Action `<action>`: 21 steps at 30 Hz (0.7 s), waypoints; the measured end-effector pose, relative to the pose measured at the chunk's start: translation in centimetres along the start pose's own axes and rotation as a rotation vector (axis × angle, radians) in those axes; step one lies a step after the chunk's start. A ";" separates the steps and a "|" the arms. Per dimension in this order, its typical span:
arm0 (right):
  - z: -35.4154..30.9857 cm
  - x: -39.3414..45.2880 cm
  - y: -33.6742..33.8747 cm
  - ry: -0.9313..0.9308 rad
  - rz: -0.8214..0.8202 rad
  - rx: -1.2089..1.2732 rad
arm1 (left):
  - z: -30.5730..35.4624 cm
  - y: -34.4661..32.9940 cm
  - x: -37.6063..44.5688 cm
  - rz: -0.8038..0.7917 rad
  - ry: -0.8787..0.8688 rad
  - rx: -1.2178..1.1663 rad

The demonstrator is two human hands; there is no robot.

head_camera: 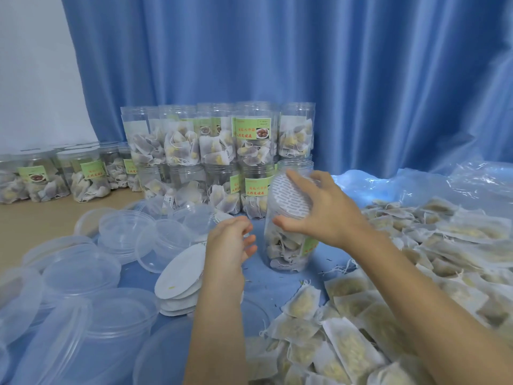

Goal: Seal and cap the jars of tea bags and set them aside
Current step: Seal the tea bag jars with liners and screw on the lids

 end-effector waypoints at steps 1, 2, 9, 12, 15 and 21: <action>0.1 -0.5 0.4 0.010 0.032 0.023 | 0.0 -0.6 -0.3 -0.001 -0.044 0.044; 0.3 -0.7 0.7 0.010 0.054 0.056 | -0.1 -1.2 -0.5 -0.002 -0.091 0.092; 0.3 -0.3 3.7 -0.124 0.344 0.705 | -0.2 -1.2 -0.9 0.042 -0.123 0.012; -0.6 -0.3 3.3 -0.197 0.292 0.957 | 1.1 -0.6 -0.8 -0.006 -0.093 -0.173; -1.6 -0.5 2.6 -0.200 0.139 1.002 | 2.3 0.3 -0.5 0.016 -0.135 -0.224; -0.4 -0.2 3.1 -0.169 -0.150 0.953 | 2.5 2.6 0.4 0.048 -0.130 -0.203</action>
Point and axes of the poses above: each hand's wrist, its own x-axis towards the middle knuckle, its own y-axis out of the back of the hand, z = x × y, the point moved 5 cm from there along x, towards the middle knuckle, and after that the axes turned 13 degrees about z, right-handed, at the moved point
